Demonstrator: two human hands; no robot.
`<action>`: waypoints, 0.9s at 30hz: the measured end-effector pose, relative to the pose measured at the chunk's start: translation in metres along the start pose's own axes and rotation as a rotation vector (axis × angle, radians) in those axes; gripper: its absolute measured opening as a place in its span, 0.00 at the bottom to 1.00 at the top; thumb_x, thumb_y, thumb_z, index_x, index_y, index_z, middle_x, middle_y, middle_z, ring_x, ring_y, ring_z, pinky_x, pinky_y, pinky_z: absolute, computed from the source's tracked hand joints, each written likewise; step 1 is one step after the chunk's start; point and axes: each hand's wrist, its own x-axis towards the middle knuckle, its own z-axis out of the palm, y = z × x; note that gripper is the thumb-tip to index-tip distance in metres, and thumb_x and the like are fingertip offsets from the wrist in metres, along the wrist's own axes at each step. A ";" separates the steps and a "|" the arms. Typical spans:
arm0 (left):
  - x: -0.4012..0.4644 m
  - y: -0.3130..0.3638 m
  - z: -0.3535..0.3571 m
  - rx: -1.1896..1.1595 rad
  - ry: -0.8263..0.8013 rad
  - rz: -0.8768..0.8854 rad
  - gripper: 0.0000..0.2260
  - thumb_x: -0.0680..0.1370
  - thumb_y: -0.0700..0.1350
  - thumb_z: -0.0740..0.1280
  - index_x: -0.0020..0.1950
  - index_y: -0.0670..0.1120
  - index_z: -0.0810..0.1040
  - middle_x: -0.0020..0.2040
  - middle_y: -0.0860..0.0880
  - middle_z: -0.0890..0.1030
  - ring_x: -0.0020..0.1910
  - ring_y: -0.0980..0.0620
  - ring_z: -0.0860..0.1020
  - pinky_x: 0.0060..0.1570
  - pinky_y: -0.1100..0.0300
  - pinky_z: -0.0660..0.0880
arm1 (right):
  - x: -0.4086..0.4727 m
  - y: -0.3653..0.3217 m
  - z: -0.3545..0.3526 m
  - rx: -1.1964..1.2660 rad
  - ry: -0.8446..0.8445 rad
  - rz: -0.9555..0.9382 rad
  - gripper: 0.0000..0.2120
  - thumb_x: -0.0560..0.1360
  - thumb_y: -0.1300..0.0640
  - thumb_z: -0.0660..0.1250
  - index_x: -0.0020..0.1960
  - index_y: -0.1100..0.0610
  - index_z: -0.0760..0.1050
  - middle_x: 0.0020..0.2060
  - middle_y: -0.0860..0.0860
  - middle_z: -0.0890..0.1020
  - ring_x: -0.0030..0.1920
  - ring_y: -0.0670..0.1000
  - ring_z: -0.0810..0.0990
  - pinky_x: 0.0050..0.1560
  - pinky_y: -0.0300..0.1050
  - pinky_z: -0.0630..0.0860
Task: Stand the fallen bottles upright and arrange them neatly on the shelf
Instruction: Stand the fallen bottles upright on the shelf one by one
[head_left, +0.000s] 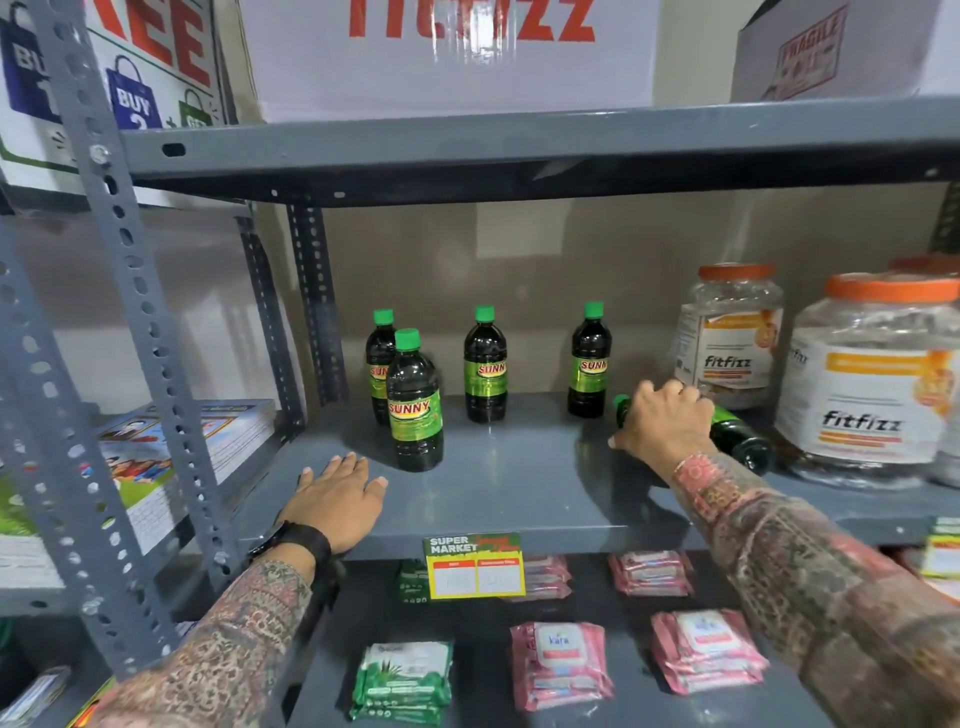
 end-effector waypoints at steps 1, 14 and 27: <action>-0.001 0.001 0.000 0.002 0.001 -0.001 0.30 0.85 0.58 0.44 0.84 0.45 0.48 0.85 0.48 0.48 0.84 0.50 0.47 0.82 0.46 0.42 | 0.000 0.004 0.003 0.016 -0.024 0.002 0.33 0.71 0.38 0.75 0.67 0.56 0.72 0.64 0.59 0.78 0.66 0.62 0.75 0.63 0.57 0.73; -0.001 0.000 0.001 0.010 0.007 -0.010 0.30 0.84 0.58 0.43 0.84 0.45 0.49 0.85 0.48 0.49 0.84 0.49 0.48 0.82 0.46 0.43 | -0.033 -0.052 -0.006 0.211 -0.050 -0.199 0.30 0.69 0.44 0.78 0.65 0.56 0.73 0.60 0.58 0.80 0.62 0.62 0.77 0.60 0.58 0.74; -0.002 -0.002 0.001 0.002 0.023 0.000 0.30 0.84 0.58 0.44 0.84 0.45 0.50 0.85 0.48 0.50 0.84 0.49 0.49 0.82 0.46 0.44 | -0.040 -0.111 0.006 0.630 0.130 -0.334 0.35 0.71 0.43 0.77 0.72 0.51 0.67 0.62 0.53 0.77 0.64 0.59 0.75 0.61 0.61 0.75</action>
